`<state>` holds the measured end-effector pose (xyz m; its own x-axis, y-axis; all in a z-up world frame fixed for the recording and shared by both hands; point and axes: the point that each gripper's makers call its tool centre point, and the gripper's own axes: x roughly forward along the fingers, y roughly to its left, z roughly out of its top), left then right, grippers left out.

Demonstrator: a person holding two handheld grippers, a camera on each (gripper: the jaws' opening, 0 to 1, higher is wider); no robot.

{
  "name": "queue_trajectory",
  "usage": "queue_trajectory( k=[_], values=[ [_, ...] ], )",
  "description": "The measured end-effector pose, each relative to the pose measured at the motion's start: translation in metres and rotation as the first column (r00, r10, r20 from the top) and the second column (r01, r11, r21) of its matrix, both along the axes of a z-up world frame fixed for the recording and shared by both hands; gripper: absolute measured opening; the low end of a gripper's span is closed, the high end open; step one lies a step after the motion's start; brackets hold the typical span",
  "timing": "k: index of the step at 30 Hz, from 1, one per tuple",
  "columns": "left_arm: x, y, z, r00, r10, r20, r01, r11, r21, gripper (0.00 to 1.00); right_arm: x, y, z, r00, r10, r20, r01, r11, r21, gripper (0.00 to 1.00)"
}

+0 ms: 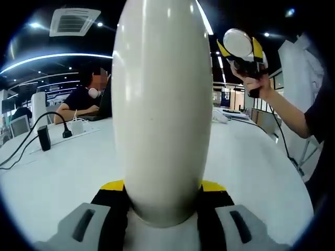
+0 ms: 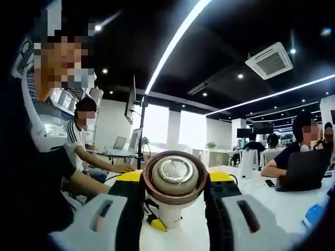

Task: Grasp the water cup twist off the cup lid place the cup lid on the table

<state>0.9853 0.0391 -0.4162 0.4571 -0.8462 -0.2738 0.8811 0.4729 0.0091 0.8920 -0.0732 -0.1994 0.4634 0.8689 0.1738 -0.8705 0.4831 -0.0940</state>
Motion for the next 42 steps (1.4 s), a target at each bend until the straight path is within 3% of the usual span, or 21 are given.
queue_trajectory(
  k=[42],
  values=[
    [0.000,0.001,0.000,1.000,0.002,0.001,-0.002,1.000,0.000,0.52,-0.013,-0.021,-0.052,0.991,-0.022,-0.131,0.029,0.998,0.054,0.46]
  ],
)
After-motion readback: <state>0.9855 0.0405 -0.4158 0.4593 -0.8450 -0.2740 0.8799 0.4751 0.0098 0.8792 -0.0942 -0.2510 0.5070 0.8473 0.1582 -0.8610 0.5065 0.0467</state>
